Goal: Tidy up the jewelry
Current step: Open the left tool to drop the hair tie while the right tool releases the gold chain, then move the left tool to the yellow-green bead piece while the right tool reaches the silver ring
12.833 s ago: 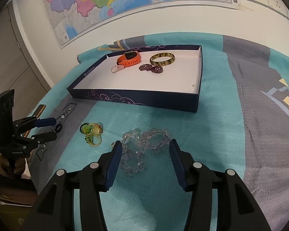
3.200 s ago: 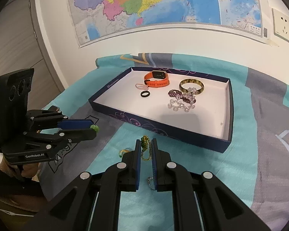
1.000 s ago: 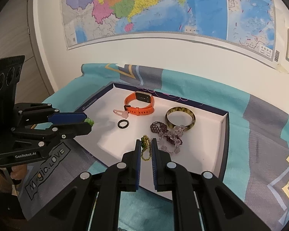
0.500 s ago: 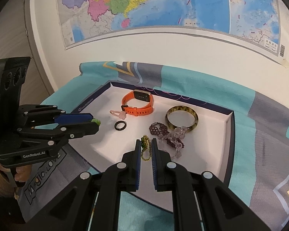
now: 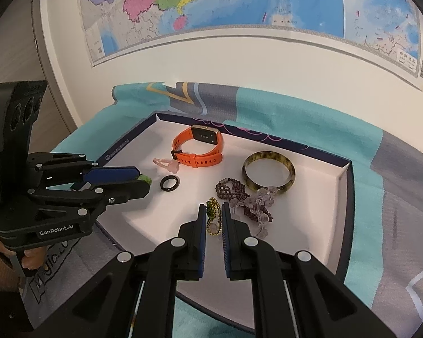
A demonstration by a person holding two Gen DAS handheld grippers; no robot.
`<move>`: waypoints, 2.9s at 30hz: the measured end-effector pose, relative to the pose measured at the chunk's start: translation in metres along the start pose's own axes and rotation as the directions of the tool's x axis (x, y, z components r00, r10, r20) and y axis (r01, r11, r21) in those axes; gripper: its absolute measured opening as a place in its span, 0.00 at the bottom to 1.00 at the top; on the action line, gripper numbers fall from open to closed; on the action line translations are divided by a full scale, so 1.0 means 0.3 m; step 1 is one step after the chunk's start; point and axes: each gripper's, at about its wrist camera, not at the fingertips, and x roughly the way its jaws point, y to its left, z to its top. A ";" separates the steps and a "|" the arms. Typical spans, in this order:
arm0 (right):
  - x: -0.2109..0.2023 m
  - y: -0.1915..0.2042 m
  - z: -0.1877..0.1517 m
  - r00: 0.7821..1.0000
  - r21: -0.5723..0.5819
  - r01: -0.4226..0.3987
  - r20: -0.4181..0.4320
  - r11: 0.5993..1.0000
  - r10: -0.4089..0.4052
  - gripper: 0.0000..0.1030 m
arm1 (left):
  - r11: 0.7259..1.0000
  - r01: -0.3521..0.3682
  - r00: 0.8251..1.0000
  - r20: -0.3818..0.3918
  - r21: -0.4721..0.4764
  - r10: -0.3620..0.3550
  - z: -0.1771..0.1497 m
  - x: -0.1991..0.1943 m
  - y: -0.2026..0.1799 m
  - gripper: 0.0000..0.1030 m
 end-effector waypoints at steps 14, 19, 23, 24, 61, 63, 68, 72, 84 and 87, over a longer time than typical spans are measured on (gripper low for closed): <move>0.038 -0.008 0.011 0.999 -0.002 0.006 -0.031 1.000 -0.006 0.09 | 1.000 -0.013 0.999 -0.031 0.005 0.013 0.023 0.046 0.001 0.23; 0.055 -0.013 0.015 0.999 0.001 0.011 -0.044 1.000 -0.011 0.09 | 1.000 -0.019 0.999 -0.044 0.009 0.019 0.032 0.070 -0.004 0.23; 0.071 -0.017 0.019 0.998 0.002 0.015 -0.054 1.000 -0.015 0.09 | 1.000 -0.024 0.998 -0.054 0.014 0.025 0.033 0.086 -0.008 0.23; 0.074 -0.019 0.020 0.998 0.002 0.019 -0.055 1.000 -0.019 0.09 | 1.000 -0.026 0.998 -0.056 0.014 0.026 0.033 0.089 -0.008 0.23; -0.183 -0.006 -0.081 0.997 0.038 -0.017 0.070 0.999 0.015 0.37 | 0.999 0.022 0.993 0.112 0.046 -0.027 -0.075 -0.194 -0.033 0.53; -0.205 0.011 -0.115 0.998 0.029 -0.029 0.063 0.999 0.027 0.40 | 0.996 0.051 0.992 0.107 0.072 -0.059 -0.109 -0.216 -0.058 0.56; -0.225 0.037 -0.195 0.998 0.034 -0.047 0.030 0.998 0.046 0.42 | 0.985 0.112 0.990 0.071 0.129 -0.121 -0.194 -0.230 -0.133 0.57; -0.230 0.034 -0.263 0.999 0.060 -0.041 -0.002 0.997 0.042 0.43 | 0.980 0.130 0.991 0.023 0.148 -0.135 -0.242 -0.199 -0.178 0.57; -0.238 0.021 -0.356 0.998 0.115 -0.034 -0.040 0.993 0.039 0.44 | 0.967 0.195 0.980 -0.069 0.164 -0.186 -0.272 -0.117 -0.263 0.41; -0.241 0.028 -0.359 0.998 0.106 -0.039 -0.045 0.994 0.044 0.44 | 0.964 0.207 0.977 -0.085 0.164 -0.195 -0.275 -0.106 -0.275 0.36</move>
